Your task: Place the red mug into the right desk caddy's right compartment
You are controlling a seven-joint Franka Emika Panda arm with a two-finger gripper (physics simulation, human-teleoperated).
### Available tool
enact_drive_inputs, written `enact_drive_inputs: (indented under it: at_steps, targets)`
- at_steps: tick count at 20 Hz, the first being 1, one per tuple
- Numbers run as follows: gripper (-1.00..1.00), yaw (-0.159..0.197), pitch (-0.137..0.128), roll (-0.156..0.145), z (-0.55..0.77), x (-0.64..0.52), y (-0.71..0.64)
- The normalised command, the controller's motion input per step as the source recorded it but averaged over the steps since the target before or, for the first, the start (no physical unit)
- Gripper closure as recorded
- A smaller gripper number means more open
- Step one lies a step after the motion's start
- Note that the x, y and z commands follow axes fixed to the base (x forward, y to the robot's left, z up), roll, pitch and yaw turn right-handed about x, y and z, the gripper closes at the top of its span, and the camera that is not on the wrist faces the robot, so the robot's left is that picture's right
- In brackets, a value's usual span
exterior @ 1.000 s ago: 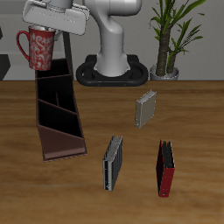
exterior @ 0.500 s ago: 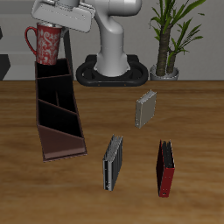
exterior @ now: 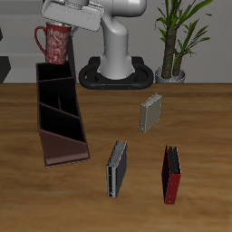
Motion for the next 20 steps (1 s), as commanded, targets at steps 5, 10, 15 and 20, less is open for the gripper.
enact_drive_inputs:
  at_steps: [5, 10, 15, 20]
  targets:
    - [1.0, 0.0, 0.012, 0.005, -0.15, -0.21, 0.11]
    - [1.0, -0.019, -0.003, -0.025, -0.11, -0.14, -0.07]
    - [1.0, -0.055, 0.014, -0.033, -0.17, -0.1, -0.18]
    - [1.0, -0.059, 0.028, -0.016, -0.23, -0.01, -0.08]
